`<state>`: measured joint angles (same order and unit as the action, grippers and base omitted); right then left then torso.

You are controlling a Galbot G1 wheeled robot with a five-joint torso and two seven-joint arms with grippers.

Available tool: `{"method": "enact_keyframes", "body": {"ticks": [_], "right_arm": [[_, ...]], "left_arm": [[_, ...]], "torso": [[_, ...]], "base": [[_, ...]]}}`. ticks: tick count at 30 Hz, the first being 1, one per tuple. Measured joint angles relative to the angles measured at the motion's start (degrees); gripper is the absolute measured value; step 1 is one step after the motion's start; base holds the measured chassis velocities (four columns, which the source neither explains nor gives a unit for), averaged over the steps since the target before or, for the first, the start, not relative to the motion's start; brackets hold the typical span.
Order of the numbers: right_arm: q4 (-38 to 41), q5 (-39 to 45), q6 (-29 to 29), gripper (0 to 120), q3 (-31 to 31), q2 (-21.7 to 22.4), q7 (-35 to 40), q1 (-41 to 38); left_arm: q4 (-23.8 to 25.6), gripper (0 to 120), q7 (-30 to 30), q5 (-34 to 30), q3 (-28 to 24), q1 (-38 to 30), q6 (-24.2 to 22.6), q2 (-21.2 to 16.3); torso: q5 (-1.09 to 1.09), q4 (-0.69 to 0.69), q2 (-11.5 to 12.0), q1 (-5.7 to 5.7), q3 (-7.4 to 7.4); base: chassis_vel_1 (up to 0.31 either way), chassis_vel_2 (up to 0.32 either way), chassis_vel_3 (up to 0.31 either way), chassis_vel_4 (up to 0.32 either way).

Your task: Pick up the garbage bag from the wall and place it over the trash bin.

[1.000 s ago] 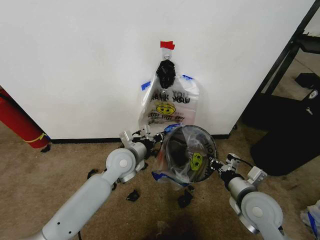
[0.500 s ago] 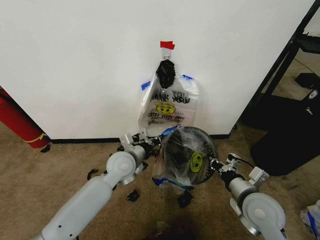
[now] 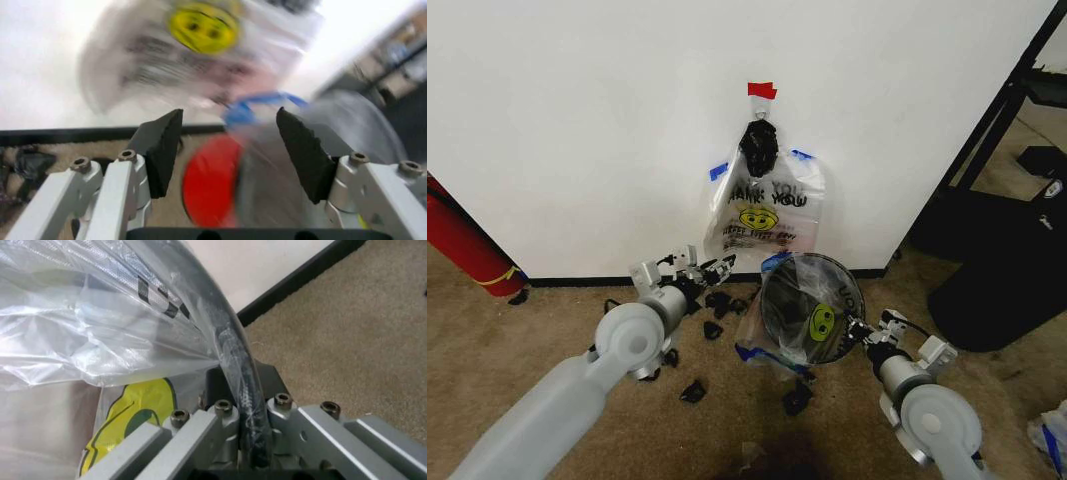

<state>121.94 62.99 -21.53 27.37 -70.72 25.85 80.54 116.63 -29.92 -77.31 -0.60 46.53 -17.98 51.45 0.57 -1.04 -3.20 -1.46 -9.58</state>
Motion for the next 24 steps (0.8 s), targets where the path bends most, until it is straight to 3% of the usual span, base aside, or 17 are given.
{"method": "enact_keyframes", "body": {"ticks": [2, 5, 8, 13, 17, 20, 24], "right_arm": [[-0.12, -2.48, 1.39, 0, -0.75, -0.97, 0.81, -0.06], [0.05, -4.79, 2.19, 0, -1.81, -2.45, 2.47, -0.2], [0.17, -6.95, 2.56, 0, -2.25, -3.32, 2.83, 0.09], [0.56, -12.25, 3.81, 0, -2.21, -5.55, 2.92, 1.06], [1.0, -17.38, 5.45, 0, -2.51, -6.53, 2.73, 1.84], [0.2, -22.13, 7.57, 0, -2.89, -7.9, 2.71, 1.89], [0.02, -24.83, 7.91, 0, -3.49, -9.56, 2.88, 1.84]], "left_arm": [[5.14, 49, -1.28, 3.4, -0.07, 1.22, -1.74, -2.23], [12.61, 37, -5.12, 3.39, -2.51, 1.25, -6.2, -4.02], [14.77, 29, -6.84, 2.66, -6.4, -0.84, -7.02, -4.53], [13.72, 8, -7.7, 3.75, -17.97, -6.92, -8.68, -5.34], [13.71, 0, -7.82, 4.01, -23.52, -10.49, -10.34, -4.8], [11.4, 0, -13.31, 0.52, -29.74, -17.1, -13.02, -1.36], [8.37, 0, -19.14, -3.23, -32.18, -20.81, -14.35, 2.67]], "torso": [[0.0, 0.0, 0.0, 0.0, 0.0], [-0.01, 0.01, 0.0, 0.0, 0.0], [-0.01, 0.0, 0.0, 0.0, 0.01], [-0.01, 0.0, 0.0, 0.0, 0.0], [-0.02, 0.01, 0.0, 0.0, 0.0], [-0.02, 0.0, 0.0, 0.0, 0.0], [-0.02, 0.0, 0.0, 0.0, 0.0]], "base": [[0.0, 0.0, 0.0, 0.0], [0.0, 0.0, 0.0, 0.0], [0.0, 0.0, 0.0, 0.0], [0.0, 0.0, 0.0, 0.0], [0.0, 0.0, 0.0, 0.0], [0.0, 0.0, 0.0, 0.0], [0.0, 0.0, 0.0, 0.0]]}}
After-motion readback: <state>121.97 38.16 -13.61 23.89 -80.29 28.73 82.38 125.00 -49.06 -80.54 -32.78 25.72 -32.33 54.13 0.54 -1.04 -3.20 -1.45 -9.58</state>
